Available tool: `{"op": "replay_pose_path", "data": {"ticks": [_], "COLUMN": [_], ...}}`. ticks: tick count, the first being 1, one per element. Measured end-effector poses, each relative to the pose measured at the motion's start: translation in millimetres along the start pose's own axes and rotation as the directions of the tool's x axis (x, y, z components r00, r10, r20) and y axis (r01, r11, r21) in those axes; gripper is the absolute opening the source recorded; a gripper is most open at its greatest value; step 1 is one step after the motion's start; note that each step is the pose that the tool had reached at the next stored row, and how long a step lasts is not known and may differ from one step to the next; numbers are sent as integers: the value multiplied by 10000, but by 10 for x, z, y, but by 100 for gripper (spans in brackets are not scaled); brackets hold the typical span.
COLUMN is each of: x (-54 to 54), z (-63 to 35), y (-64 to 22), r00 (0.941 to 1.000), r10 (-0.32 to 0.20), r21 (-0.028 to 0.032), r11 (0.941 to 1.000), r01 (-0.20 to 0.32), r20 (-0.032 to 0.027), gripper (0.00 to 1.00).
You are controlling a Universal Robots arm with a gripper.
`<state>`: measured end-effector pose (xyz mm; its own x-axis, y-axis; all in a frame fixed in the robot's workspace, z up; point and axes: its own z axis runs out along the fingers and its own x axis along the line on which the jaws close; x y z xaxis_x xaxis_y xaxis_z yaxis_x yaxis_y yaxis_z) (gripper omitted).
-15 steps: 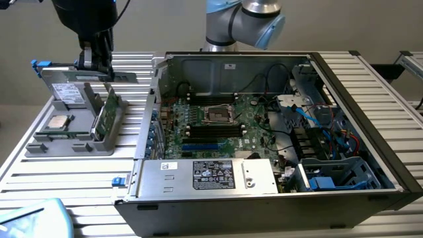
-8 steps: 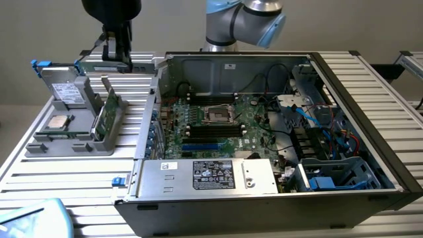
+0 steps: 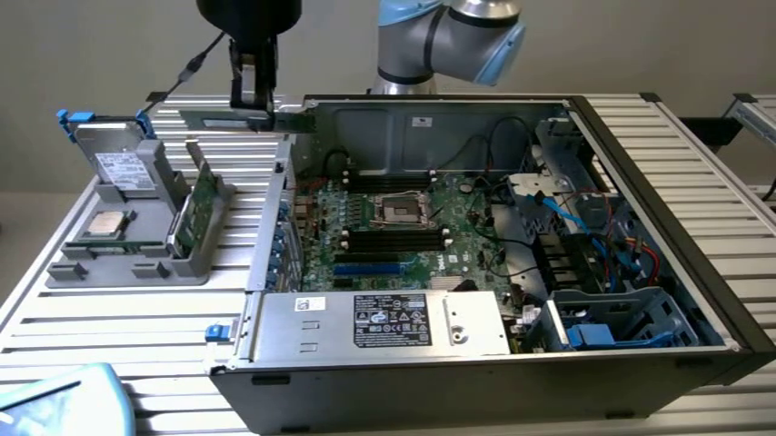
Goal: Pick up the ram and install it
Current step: 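Pick up the ram and move it above insertion slot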
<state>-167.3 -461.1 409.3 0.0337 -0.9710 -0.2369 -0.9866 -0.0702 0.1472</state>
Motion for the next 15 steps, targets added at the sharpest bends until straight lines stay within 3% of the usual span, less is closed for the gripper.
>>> {"op": "replay_pose_path", "data": {"ticks": [4, 10, 12, 13, 15], "x": [4, 8, 9, 9, 9], "z": [-16, -35, -40, -42, -42], "y": [-101, -221, -252, -263, -266], "r00": [10000, 9998, 9997, 9997, 9996], "r10": [-6, 8, 3, -4, 26], "r21": [7, 45, 91, 163, 198], "r11": [10000, 10000, 10000, 9999, 9998], "r01": [6, -7, -1, 8, -21], "r20": [-32, -189, -226, -264, -271], "gripper": [14, 14, 14, 14, 14]}}
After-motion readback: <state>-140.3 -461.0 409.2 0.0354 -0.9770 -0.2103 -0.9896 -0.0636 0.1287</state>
